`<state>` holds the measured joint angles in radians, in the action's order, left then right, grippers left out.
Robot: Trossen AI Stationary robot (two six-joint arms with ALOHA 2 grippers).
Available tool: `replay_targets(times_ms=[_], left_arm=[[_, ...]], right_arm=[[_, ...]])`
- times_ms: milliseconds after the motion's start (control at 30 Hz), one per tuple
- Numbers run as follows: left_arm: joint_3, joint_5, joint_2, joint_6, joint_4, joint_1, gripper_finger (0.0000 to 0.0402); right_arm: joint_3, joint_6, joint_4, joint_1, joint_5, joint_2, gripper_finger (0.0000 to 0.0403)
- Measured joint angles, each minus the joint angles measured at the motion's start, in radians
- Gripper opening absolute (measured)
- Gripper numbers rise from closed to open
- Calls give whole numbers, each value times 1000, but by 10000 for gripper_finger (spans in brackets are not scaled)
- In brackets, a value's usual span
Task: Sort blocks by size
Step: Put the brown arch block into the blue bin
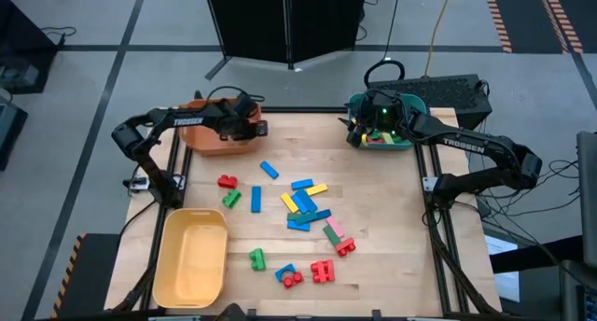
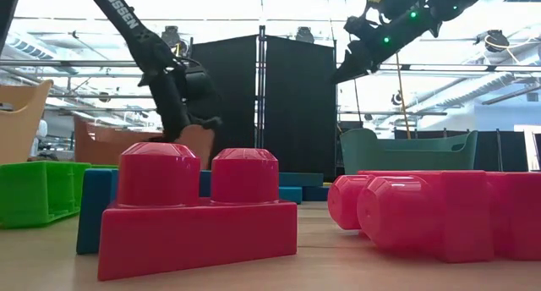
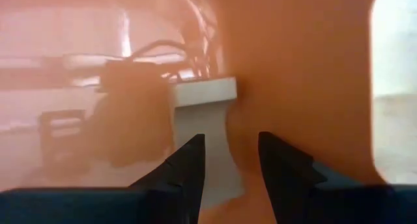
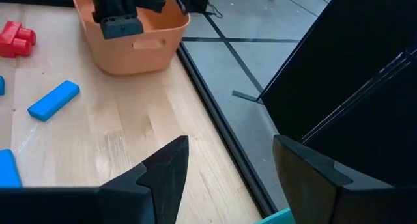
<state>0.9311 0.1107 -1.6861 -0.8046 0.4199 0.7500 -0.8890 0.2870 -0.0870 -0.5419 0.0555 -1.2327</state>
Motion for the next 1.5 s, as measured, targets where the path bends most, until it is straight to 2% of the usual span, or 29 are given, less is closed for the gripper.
replay_targets(times_ms=[133, 233, 467, 633, 833, 1000, 1233, 1500], left_arm=[[0, 110, -6, -29, -124, -40, 141], [38, 126, -5, -31, -131, -60, 141], [85, 10, -4, -19, -72, -64, 141], [85, -6, -3, 14, -79, -74, 141], [85, -12, -3, 288, -118, -114, 141], [85, -66, -9, 386, -131, -131, 141], [85, -28, -87, 423, -158, -131, 141], [86, -34, -116, 450, -156, -130, 140]], right_arm=[[0, 11, 0, 0, 0, 0, 210], [0, 13, 0, 0, -1, 0, 210], [0, 11, 0, 0, -3, 0, 210], [0, 8, 0, 0, -4, 0, 210], [0, 6, 0, 0, -5, 0, 210], [0, 3, 0, 0, -5, 0, 210], [-5, -13, -11, 6, -4, 0, 210], [-94, 17, -89, 9, 1, 0, 210]])
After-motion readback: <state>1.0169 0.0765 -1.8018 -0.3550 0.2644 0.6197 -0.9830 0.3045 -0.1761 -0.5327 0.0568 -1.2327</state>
